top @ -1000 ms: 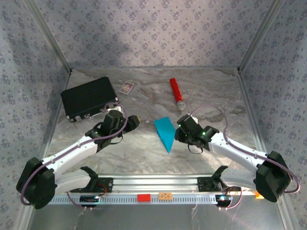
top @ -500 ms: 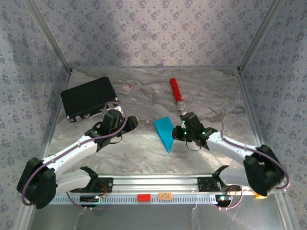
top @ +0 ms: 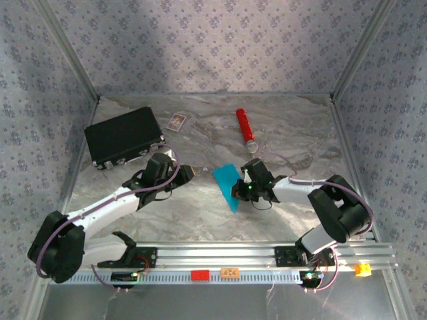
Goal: Fold a paper plane with a square sheet of paper (pick it up from the middle)
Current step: Rotate the paper at the center of the table, then fold the wing for the fifth time at the center of the table.
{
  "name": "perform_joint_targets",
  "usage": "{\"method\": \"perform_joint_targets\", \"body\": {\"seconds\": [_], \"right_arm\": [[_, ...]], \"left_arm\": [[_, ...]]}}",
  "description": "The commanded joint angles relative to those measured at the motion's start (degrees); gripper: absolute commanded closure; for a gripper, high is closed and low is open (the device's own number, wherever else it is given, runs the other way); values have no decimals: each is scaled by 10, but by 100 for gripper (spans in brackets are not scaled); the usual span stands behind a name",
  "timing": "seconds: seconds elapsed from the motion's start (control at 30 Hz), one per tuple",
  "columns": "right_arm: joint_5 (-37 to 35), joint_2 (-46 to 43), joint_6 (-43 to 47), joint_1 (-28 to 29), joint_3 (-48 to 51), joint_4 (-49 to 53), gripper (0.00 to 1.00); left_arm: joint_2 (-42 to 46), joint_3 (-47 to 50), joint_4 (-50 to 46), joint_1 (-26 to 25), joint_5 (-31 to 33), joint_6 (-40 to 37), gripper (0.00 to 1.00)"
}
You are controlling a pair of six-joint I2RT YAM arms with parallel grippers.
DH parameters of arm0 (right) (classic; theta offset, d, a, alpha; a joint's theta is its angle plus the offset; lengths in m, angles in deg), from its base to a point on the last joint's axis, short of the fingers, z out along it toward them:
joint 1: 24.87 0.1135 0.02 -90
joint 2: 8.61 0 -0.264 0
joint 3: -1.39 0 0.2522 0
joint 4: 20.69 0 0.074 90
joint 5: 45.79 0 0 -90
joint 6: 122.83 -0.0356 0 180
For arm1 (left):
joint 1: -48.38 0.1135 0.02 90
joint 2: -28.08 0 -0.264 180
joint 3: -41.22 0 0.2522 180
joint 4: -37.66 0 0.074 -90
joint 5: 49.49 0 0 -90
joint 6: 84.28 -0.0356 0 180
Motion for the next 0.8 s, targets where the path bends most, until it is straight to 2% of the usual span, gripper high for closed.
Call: {"method": "perform_joint_targets", "body": {"seconds": [0.0, 0.1, 0.17, 0.27, 0.37, 0.57, 0.77], "right_arm": [[-44, 26, -119, 6, 19, -6, 98], [-42, 48, -196, 24, 39, -75, 99], [-72, 40, -247, 48, 45, -91, 99], [-121, 5, -286, 84, 56, -153, 97], [-146, -30, -278, 99, 59, -216, 94], [-170, -109, -174, 62, 24, -66, 92], [-111, -119, -148, 4, 52, -53, 92]], "left_arm": [[-9, -2, 25, 3, -20, 2, 69], [-23, -5, 35, 3, -32, 8, 74], [-34, -10, 41, 3, -42, 12, 78], [-48, -15, 53, 3, -57, 19, 81], [-60, -19, 68, 2, -72, 24, 83], [-111, -42, 108, -10, -119, 26, 87], [-214, -102, 139, -40, -169, 31, 93]]}}
